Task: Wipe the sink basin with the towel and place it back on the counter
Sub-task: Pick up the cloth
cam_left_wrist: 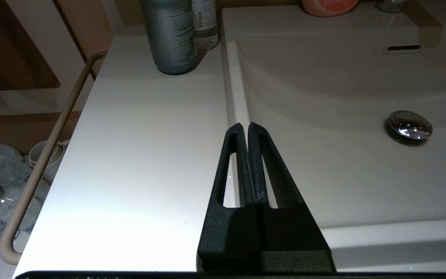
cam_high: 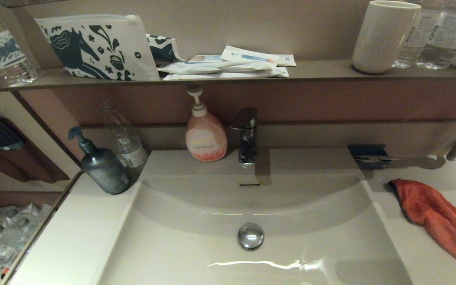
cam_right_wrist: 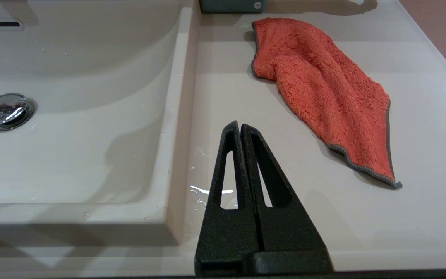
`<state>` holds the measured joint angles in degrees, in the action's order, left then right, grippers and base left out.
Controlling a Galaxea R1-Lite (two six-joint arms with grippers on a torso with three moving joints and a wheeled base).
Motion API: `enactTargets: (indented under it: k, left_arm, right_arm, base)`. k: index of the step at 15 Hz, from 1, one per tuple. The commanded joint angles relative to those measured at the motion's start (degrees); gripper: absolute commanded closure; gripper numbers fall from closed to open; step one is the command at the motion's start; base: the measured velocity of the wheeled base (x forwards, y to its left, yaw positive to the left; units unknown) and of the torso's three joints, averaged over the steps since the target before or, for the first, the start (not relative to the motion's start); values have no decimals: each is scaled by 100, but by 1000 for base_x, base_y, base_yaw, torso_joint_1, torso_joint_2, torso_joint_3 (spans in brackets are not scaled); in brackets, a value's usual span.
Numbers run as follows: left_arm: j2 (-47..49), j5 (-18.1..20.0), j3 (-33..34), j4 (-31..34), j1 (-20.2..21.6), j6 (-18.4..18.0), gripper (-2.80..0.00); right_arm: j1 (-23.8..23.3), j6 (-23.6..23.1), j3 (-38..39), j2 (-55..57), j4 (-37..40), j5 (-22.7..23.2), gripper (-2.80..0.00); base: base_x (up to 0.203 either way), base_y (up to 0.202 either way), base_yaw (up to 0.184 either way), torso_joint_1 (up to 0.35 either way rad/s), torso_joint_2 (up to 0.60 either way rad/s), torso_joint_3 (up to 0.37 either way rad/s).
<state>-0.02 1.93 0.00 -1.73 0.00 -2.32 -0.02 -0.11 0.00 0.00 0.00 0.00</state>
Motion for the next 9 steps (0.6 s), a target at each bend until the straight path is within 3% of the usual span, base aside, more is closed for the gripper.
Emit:
enactTargets:
  k: [1, 6, 9]
  left_arm:
    - [11, 1, 0, -3, 0, -6, 0]
    - [11, 1, 0, -3, 0, -6, 0]
    - [11, 1, 0, -3, 0, -6, 0]
  right_arm:
    - [2, 2, 0, 0, 0, 0, 0]
    - [1, -7, -76, 35, 100, -9, 0]
    - [-5, -7, -623, 149, 391, -39, 0]
  base:
    - [0, 0, 0, 0, 0, 0]
    - [0, 0, 0, 0, 0, 0]
    - [0, 0, 0, 0, 0, 0]
